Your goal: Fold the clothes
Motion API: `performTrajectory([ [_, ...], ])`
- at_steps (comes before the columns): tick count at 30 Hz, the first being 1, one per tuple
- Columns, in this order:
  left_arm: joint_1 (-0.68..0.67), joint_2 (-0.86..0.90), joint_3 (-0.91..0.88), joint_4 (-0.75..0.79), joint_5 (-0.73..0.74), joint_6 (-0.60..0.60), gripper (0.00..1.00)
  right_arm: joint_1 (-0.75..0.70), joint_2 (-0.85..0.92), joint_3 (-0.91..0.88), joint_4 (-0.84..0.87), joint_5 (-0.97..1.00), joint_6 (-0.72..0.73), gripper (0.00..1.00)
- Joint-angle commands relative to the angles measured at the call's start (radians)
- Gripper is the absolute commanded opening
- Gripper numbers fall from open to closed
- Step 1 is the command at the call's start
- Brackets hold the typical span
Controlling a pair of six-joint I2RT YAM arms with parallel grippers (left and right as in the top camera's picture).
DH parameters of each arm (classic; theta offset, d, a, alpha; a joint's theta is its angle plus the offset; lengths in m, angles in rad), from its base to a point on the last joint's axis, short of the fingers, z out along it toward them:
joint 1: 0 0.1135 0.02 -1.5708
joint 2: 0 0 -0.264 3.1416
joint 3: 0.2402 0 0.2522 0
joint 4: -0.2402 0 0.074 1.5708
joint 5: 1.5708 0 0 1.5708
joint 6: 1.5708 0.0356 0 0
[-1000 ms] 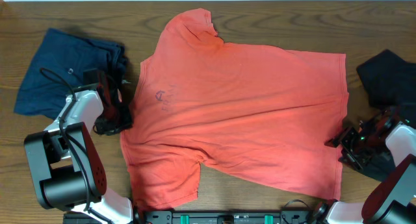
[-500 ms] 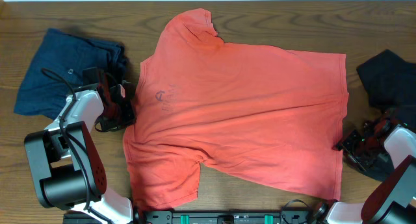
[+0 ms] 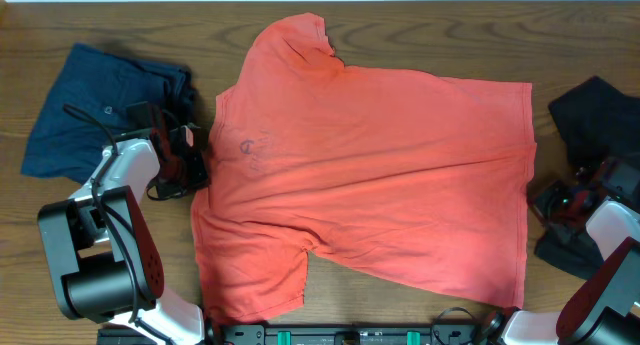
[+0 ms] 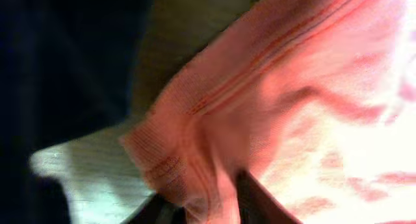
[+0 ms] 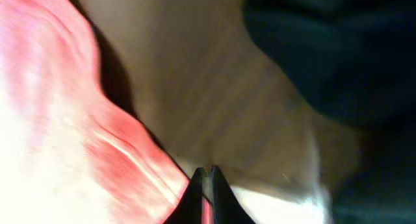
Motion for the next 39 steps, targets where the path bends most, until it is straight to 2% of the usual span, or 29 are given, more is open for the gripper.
performTrajectory([
  [1,0.001,0.025,0.001,-0.005,0.043,-0.004,0.43,-0.007,0.010,-0.007,0.025,-0.095,-0.040,0.41],
  [2,0.000,0.024,0.001,-0.013,0.043,-0.003,0.47,-0.007,0.010,-0.007,0.042,-0.151,-0.098,0.40],
  [4,0.000,0.018,0.004,-0.040,0.043,0.016,0.48,-0.008,0.010,0.000,0.064,-0.282,-0.206,0.20],
  [8,0.000,-0.040,0.052,-0.126,0.038,0.038,0.49,-0.007,0.009,0.038,0.033,-0.299,-0.177,0.11],
  [10,0.000,-0.086,0.088,-0.167,0.039,0.037,0.52,-0.006,0.009,0.043,0.031,-0.296,-0.137,0.09],
  [13,-0.001,-0.167,0.120,-0.193,0.039,0.037,0.55,0.001,0.017,0.042,0.028,-0.230,-0.045,0.01],
  [18,-0.010,-0.271,0.120,-0.191,0.039,0.037,0.57,0.059,0.086,0.042,0.063,0.002,0.108,0.01],
  [25,-0.065,-0.292,0.120,-0.191,0.039,0.039,0.57,0.135,0.288,0.048,0.289,0.061,0.217,0.01],
  [28,-0.089,-0.292,0.120,-0.182,0.039,0.039,0.57,0.131,0.367,0.093,0.332,0.129,0.276,0.01],
  [30,-0.100,-0.292,0.120,-0.169,0.039,0.039,0.58,0.122,0.406,0.157,0.328,0.139,0.272,0.01],
  [33,-0.106,-0.292,0.120,-0.143,0.038,0.038,0.59,0.108,0.423,0.266,0.288,0.106,0.191,0.01],
  [35,-0.105,-0.291,0.120,-0.128,0.038,0.038,0.63,0.095,0.412,0.340,0.236,0.045,0.112,0.06],
  [39,-0.106,-0.289,0.119,-0.100,0.038,0.039,0.63,0.072,0.358,0.452,0.070,-0.106,-0.013,0.17],
])
